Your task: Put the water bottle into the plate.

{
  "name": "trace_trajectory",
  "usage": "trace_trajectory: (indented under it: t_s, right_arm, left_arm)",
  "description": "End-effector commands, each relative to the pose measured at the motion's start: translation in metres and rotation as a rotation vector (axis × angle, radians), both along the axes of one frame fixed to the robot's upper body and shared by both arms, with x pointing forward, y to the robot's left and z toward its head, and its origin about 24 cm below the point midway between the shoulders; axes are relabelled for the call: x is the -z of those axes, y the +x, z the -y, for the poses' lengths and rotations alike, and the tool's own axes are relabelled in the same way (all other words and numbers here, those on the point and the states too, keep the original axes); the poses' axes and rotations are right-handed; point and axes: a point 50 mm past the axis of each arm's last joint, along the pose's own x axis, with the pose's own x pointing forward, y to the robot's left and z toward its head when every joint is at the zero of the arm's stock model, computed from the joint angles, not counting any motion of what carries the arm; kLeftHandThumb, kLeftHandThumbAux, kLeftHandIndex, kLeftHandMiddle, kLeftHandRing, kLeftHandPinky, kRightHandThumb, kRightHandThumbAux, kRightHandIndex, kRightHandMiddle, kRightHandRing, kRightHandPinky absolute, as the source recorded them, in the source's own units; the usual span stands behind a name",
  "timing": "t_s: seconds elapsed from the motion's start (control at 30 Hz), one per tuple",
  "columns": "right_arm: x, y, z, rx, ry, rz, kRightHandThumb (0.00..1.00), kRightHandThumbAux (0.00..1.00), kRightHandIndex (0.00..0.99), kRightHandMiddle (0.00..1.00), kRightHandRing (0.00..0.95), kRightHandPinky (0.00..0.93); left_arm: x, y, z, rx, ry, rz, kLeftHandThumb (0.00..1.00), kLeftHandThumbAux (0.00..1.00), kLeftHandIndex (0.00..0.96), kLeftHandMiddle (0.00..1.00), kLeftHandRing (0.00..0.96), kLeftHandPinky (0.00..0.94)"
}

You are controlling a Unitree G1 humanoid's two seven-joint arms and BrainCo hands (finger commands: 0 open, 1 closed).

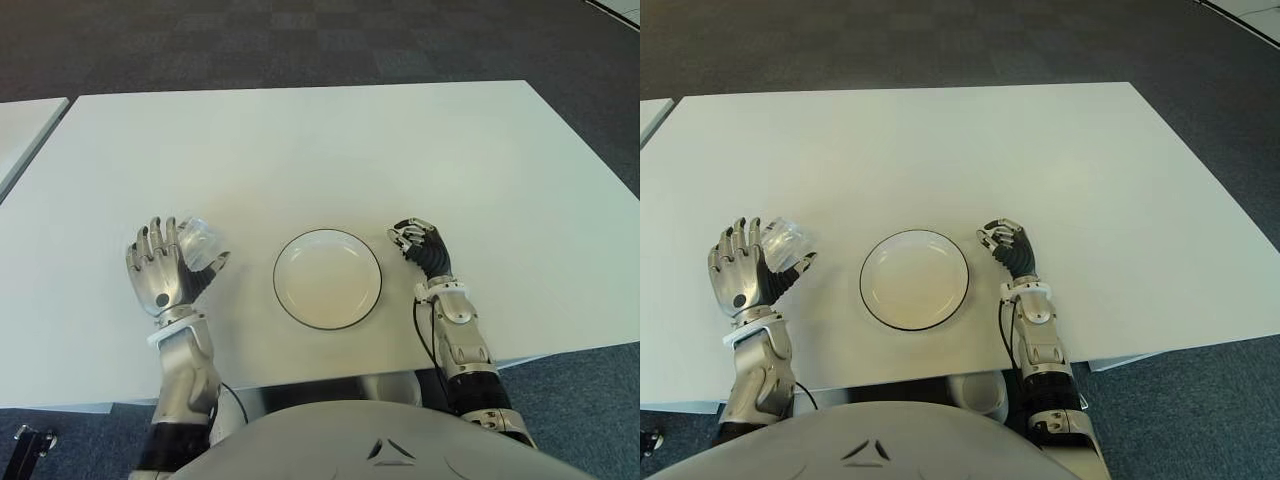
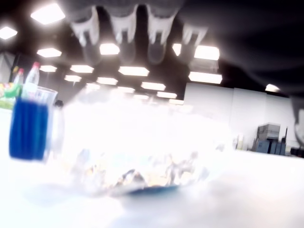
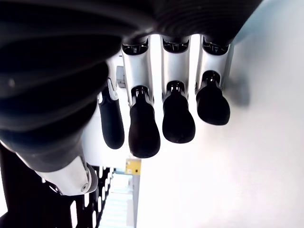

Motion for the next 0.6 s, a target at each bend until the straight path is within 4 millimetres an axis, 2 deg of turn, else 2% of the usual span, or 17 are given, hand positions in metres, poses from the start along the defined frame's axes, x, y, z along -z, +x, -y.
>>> trace_trajectory:
  t_s: [0.03,0.43,0.6]
  right_arm:
    - [0.014,-0.008,0.000,0.008,0.005,-0.077,0.701,0.730,0.437,0.761,0.754,0.751]
    - [0.012,-0.007,0.000,0.007,-0.003,-0.074,0.701,0.731,0.436,0.752,0.747,0.742]
    - [0.013,-0.007,0.000,0.002,0.004,-0.074,0.700,0.731,0.437,0.754,0.747,0.744]
  left_arm:
    - [0.010,0.006,-0.006,-0.016,0.002,-0.044,0.521,0.185,0.000,0.000,0.000,0.000]
    - [0.034,0.011,-0.018,-0.025,-0.010,-0.119,0.610,0.155,0.000,0.000,0.000,0.000]
    - [0.049,0.020,-0.026,-0.033,-0.014,-0.193,0.638,0.146,0.000,0.000,0.000,0.000]
